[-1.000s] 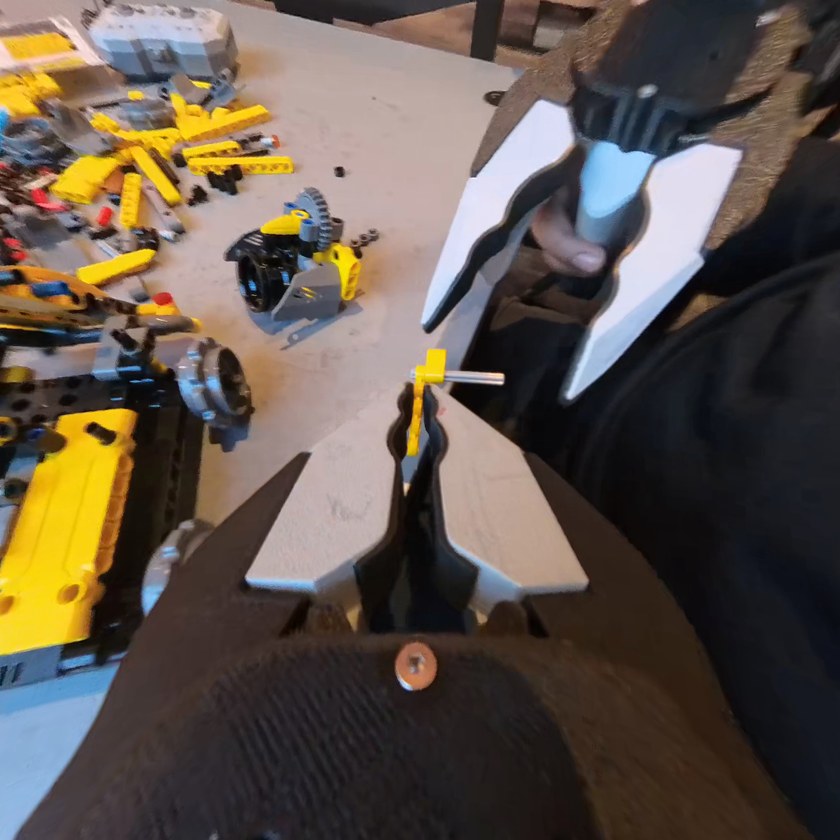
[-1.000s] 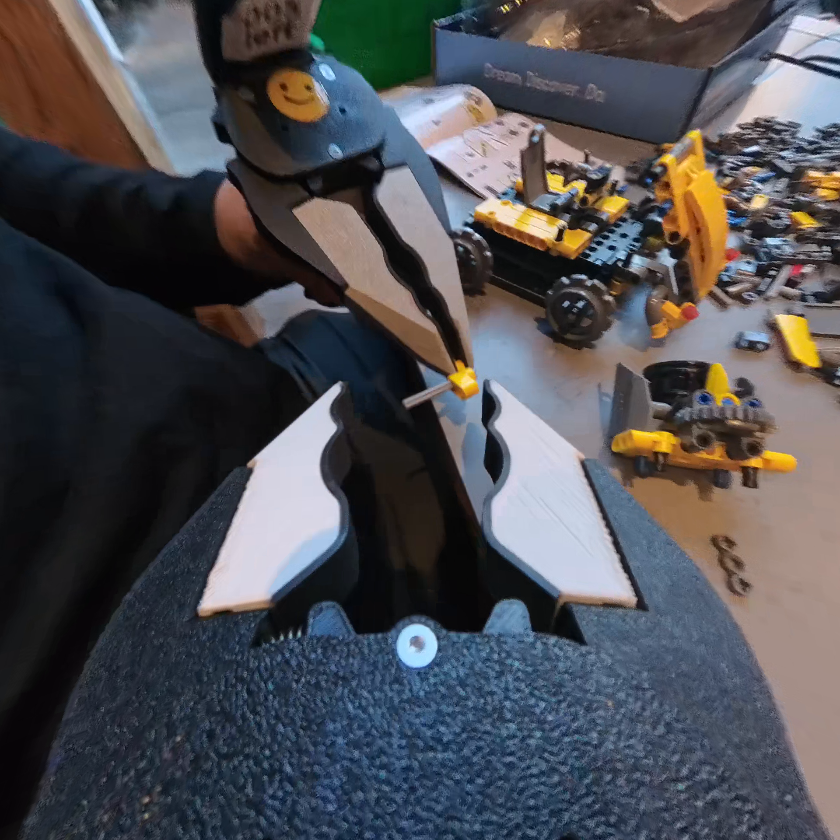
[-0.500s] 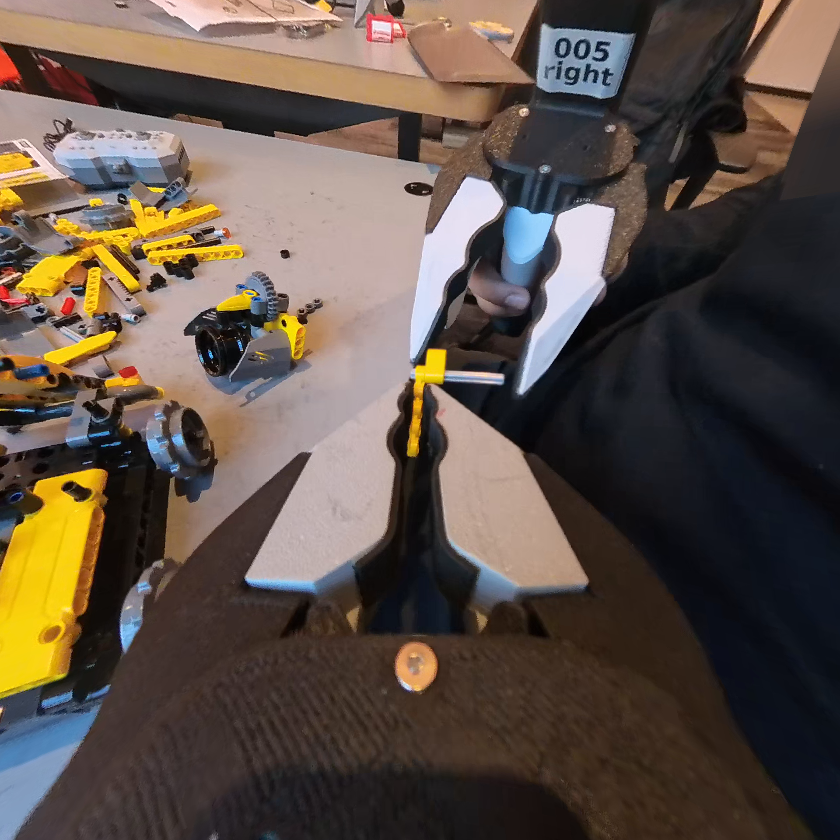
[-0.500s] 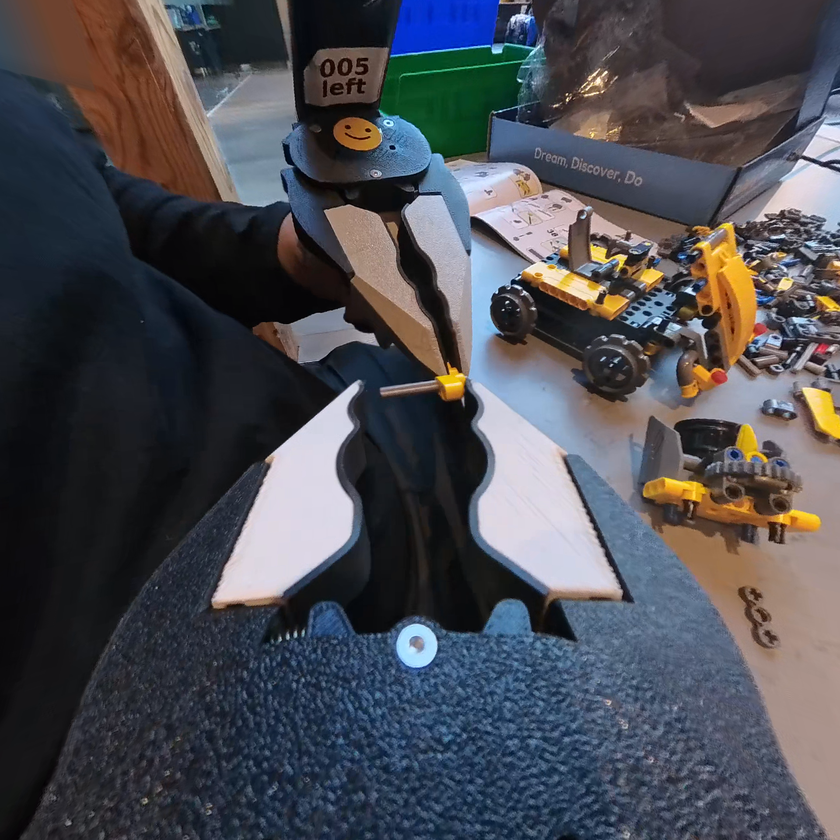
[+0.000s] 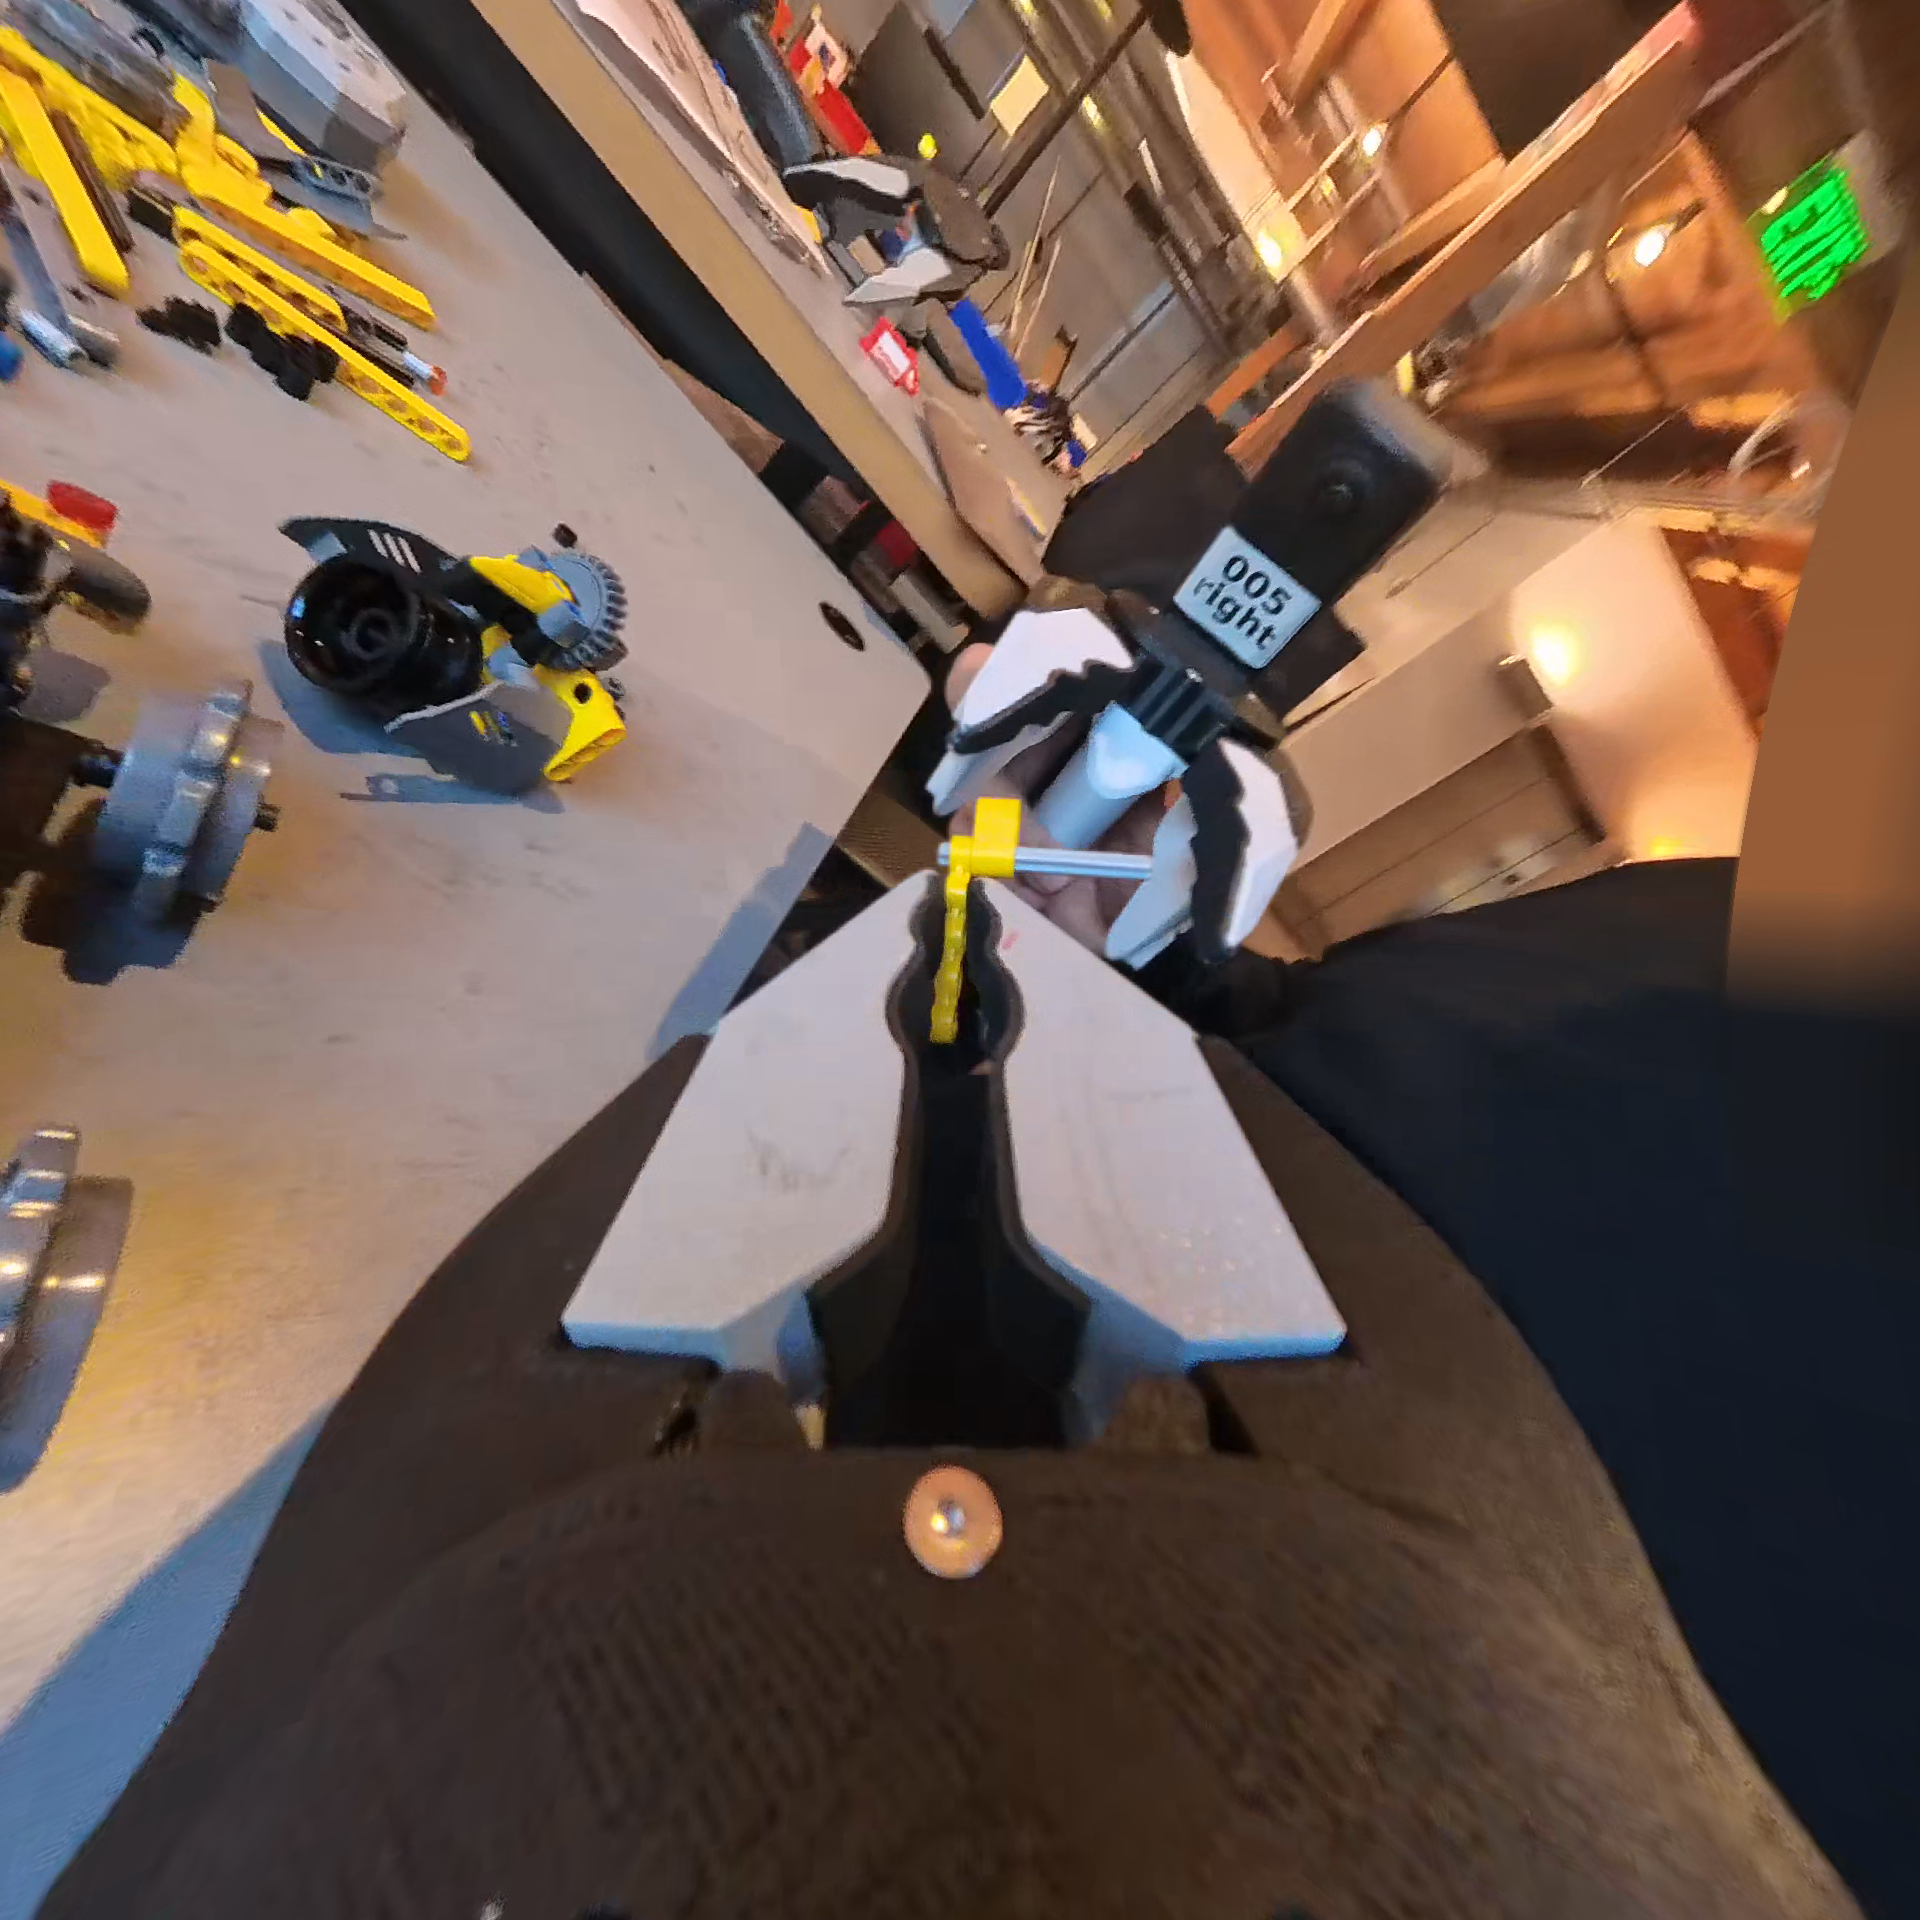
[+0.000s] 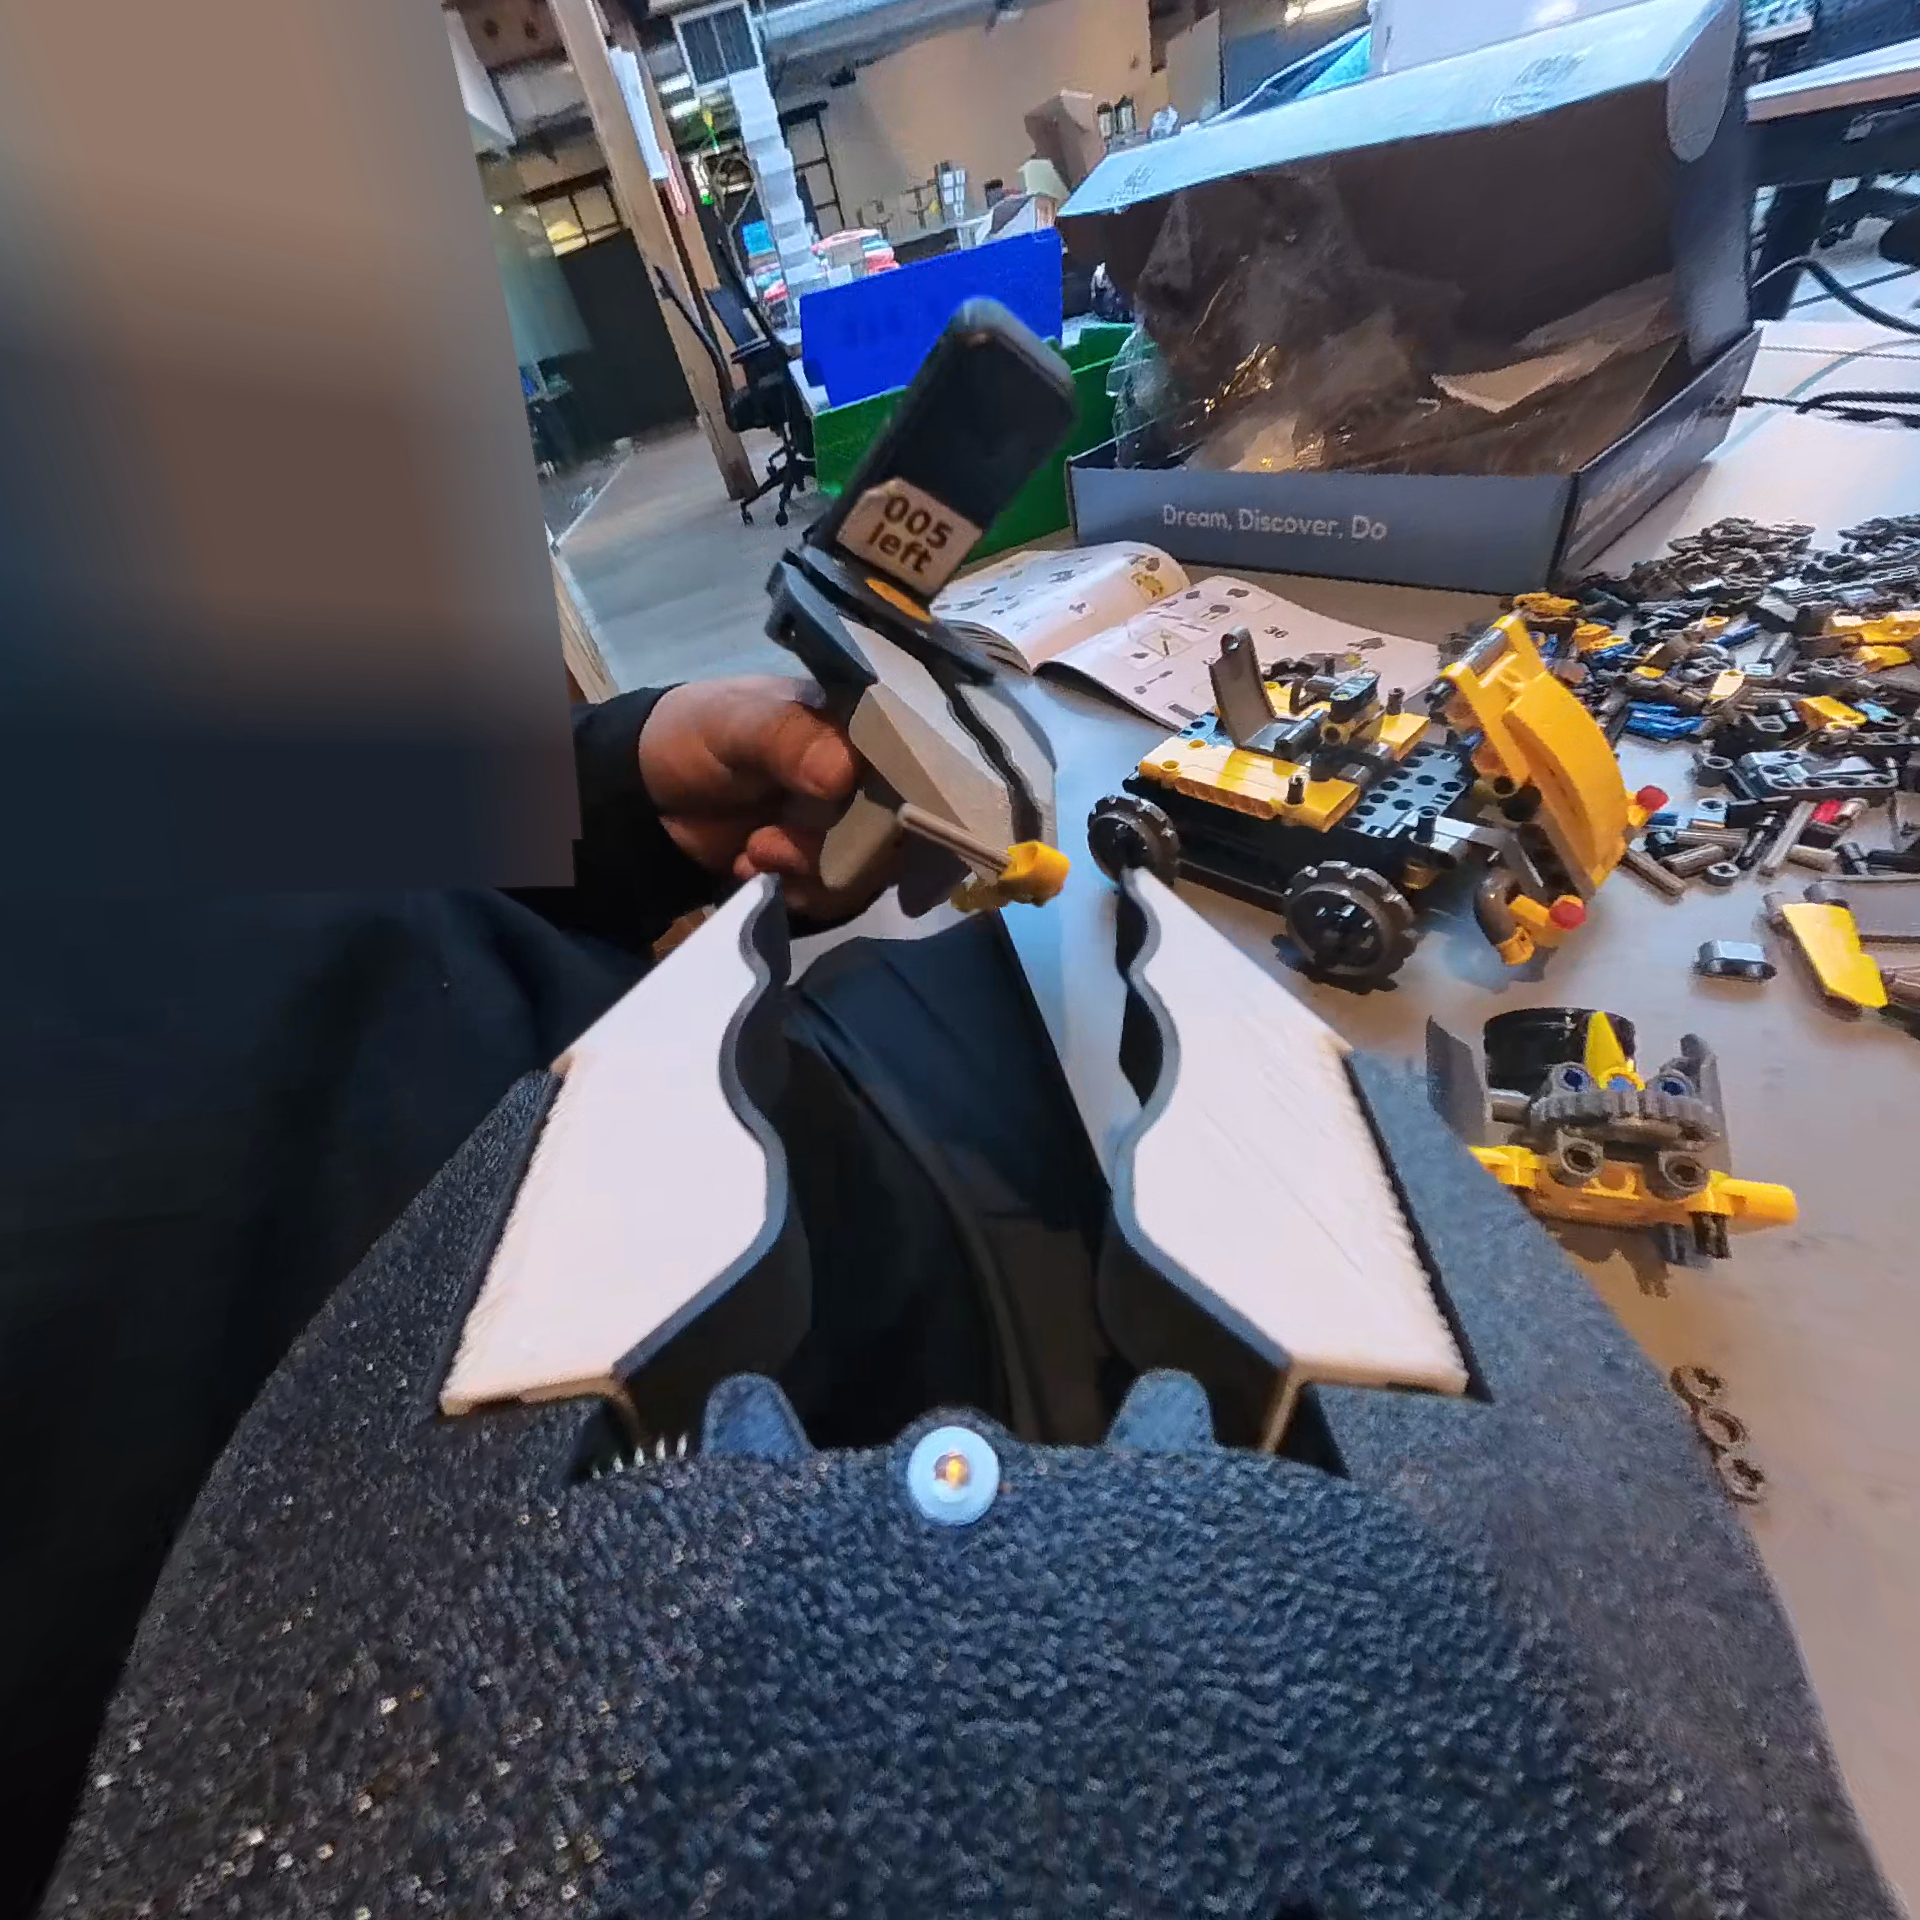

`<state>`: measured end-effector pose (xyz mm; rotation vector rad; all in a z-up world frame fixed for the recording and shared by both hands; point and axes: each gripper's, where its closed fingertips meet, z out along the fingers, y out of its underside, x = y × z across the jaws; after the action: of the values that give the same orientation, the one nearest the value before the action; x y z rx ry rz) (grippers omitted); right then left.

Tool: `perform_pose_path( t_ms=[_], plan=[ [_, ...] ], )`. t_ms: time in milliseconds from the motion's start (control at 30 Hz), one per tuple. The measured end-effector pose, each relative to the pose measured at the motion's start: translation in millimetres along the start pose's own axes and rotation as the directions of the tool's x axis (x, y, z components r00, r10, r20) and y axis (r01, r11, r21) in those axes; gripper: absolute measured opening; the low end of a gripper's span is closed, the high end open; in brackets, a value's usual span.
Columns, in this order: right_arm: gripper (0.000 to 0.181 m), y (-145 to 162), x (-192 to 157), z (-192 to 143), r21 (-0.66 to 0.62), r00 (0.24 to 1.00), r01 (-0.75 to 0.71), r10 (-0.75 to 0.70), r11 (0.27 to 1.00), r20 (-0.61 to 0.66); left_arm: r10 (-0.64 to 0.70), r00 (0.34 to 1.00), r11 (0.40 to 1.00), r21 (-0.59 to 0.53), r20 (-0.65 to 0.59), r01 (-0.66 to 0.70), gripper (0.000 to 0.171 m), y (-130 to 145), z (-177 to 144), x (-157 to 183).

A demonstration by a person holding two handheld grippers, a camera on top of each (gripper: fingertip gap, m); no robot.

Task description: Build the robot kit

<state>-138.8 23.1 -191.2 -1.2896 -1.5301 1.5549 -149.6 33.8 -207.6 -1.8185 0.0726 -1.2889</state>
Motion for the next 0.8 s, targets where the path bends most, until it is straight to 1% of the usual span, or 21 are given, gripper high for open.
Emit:
perform_pose_path(
  t_ms=[100, 233, 333, 500, 567, 600, 667, 733, 800],
  plan=[
    [0.063, -2, 0, -2, 0.007, 1.000, -0.005, 0.005, 1.000, -0.001, -0.065, 0.997, 0.997, 0.026, -0.046, 0.067, 0.000, -3, 0, 4],
    [0.063, -5, 0, -3, 0.009, 1.000, 0.000, 0.000, 1.000, -0.004, -0.105, 0.992, 0.993, 0.038, -0.072, 0.108, 0.001, -4, 1, 5],
    [0.064, -6, -2, -3, 0.010, 1.000, -0.006, 0.006, 1.000, 0.004, -0.107, 0.991, 0.993, 0.039, -0.074, 0.110, 0.001, -4, 2, 5],
    [0.065, -8, -4, -1, 0.013, 1.000, -0.022, 0.021, 1.000, 0.022, -0.073, 0.995, 0.996, 0.042, -0.071, 0.076, 0.001, -3, 2, 6],
    [0.065, -9, -8, 1, 0.016, 0.998, -0.040, 0.039, 0.999, 0.045, -0.008, 0.999, 1.000, 0.028, -0.053, 0.009, 0.000, -1, 3, 10],
    [0.064, -10, -9, 2, 0.017, 0.997, -0.048, 0.047, 0.999, 0.054, 0.050, 0.998, 0.999, 0.016, -0.046, -0.049, 0.000, 0, 4, 14],
    [0.056, -9, -10, 4, 0.011, 0.998, -0.043, 0.042, 0.999, 0.051, 0.211, 0.977, 0.977, -0.016, -0.006, -0.211, 0.000, 1, 5, 22],
    [0.047, -9, -15, 5, 0.009, 0.998, -0.005, 0.005, 1.000, 0.066, 0.386, 0.922, 0.922, -0.049, 0.025, -0.385, 0.001, 0, 5, 30],
    [0.042, -12, -24, 4, 0.018, 0.995, 0.051, -0.053, 0.999, 0.079, 0.555, 0.830, 0.831, -0.076, 0.053, -0.550, 0.001, -3, 3, 37]
  ],
)
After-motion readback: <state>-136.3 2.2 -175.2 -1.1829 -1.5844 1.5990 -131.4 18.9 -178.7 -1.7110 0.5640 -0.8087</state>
